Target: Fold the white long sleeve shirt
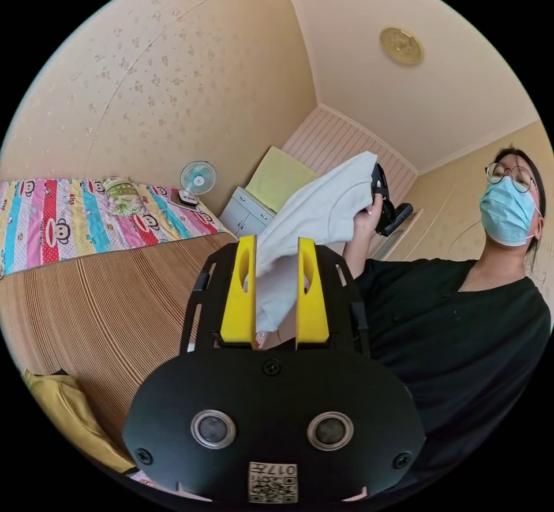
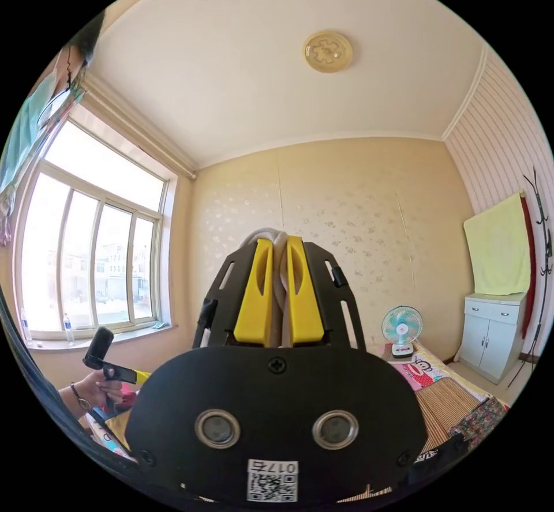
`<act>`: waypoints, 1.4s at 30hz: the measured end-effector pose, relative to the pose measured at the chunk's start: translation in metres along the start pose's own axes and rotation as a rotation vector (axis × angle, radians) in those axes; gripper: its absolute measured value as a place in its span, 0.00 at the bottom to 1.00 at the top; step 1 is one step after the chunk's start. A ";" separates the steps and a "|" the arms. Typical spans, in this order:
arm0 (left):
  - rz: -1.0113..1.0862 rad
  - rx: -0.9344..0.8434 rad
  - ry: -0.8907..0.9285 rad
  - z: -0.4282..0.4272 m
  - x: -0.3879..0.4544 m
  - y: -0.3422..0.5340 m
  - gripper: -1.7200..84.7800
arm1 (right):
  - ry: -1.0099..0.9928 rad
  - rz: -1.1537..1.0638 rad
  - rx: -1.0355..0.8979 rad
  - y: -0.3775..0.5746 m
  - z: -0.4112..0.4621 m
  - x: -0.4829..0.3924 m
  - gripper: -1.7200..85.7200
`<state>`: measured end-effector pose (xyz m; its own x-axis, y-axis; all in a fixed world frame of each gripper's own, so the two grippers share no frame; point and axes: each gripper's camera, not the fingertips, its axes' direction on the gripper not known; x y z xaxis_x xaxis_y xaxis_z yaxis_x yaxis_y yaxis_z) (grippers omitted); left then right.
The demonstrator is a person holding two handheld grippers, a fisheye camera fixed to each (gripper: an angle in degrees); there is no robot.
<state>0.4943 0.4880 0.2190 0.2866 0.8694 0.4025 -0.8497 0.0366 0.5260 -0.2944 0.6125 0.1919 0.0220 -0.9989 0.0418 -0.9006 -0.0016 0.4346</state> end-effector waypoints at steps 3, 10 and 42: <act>0.008 -0.123 0.011 0.029 0.009 0.010 0.15 | -0.019 -0.038 -0.029 -0.002 -0.003 -0.013 0.05; 0.056 -0.319 0.121 0.099 0.042 0.040 0.19 | -0.028 -0.130 -0.073 -0.010 -0.007 -0.045 0.05; 0.040 0.233 0.039 -0.139 0.101 0.024 0.01 | 0.212 -0.287 -0.210 -0.021 0.017 0.023 0.07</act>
<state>0.4418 0.6452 0.1685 0.2340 0.8863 0.3996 -0.7335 -0.1088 0.6710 -0.2826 0.5884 0.1687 0.3685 -0.9272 0.0672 -0.7372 -0.2474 0.6288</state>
